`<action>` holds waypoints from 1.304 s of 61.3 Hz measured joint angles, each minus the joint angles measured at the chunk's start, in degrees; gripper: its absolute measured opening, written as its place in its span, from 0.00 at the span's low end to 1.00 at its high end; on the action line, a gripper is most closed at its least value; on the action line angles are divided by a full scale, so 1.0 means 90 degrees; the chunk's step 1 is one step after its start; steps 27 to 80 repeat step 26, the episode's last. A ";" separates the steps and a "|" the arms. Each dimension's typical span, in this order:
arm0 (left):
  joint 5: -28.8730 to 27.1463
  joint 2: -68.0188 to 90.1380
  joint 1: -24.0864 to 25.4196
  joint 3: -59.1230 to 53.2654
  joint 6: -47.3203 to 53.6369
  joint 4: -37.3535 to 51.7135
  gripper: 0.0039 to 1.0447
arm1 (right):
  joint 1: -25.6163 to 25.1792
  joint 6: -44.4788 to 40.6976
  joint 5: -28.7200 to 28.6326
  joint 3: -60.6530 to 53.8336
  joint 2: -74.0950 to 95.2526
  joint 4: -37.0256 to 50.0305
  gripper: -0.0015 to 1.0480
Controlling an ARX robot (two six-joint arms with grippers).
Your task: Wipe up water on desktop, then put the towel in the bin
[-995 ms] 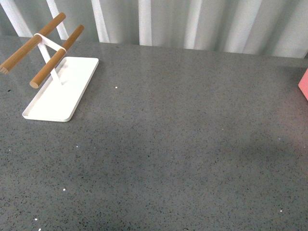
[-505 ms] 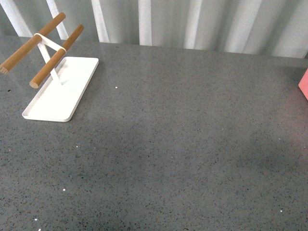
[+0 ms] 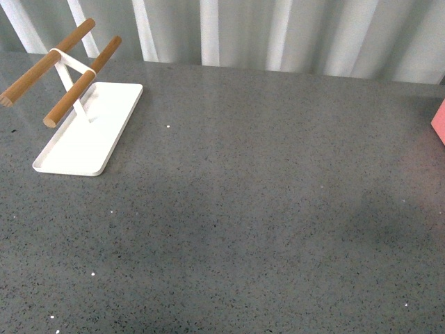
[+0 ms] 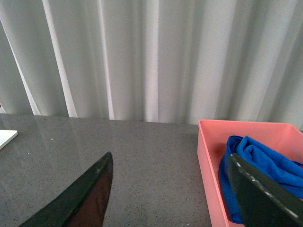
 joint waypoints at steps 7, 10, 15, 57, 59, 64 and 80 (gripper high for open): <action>0.0000 0.0000 0.0000 0.0000 0.0000 0.0000 0.94 | 0.0000 0.0007 0.0000 0.0000 0.0000 0.0000 0.95; 0.0000 0.0000 0.0000 0.0000 0.0000 0.0000 0.94 | 0.0000 0.0007 -0.0002 0.0000 0.0000 0.0000 0.93; 0.0000 0.0000 0.0000 0.0000 0.0000 0.0000 0.94 | 0.0000 0.0007 -0.0002 0.0000 0.0000 0.0000 0.93; 0.0000 0.0000 0.0000 0.0000 0.0000 0.0000 0.94 | 0.0000 0.0005 -0.0002 0.0000 0.0000 0.0000 0.93; 0.0000 0.0000 0.0000 0.0000 0.0000 0.0000 0.94 | 0.0000 0.0005 -0.0002 0.0000 0.0000 0.0000 0.93; 0.0000 0.0000 0.0000 0.0000 0.0000 0.0000 0.94 | 0.0000 0.0005 -0.0002 0.0000 0.0000 0.0000 0.93; 0.0000 0.0000 0.0000 0.0000 0.0000 0.0000 0.94 | 0.0000 0.0005 -0.0002 0.0000 0.0000 0.0000 0.93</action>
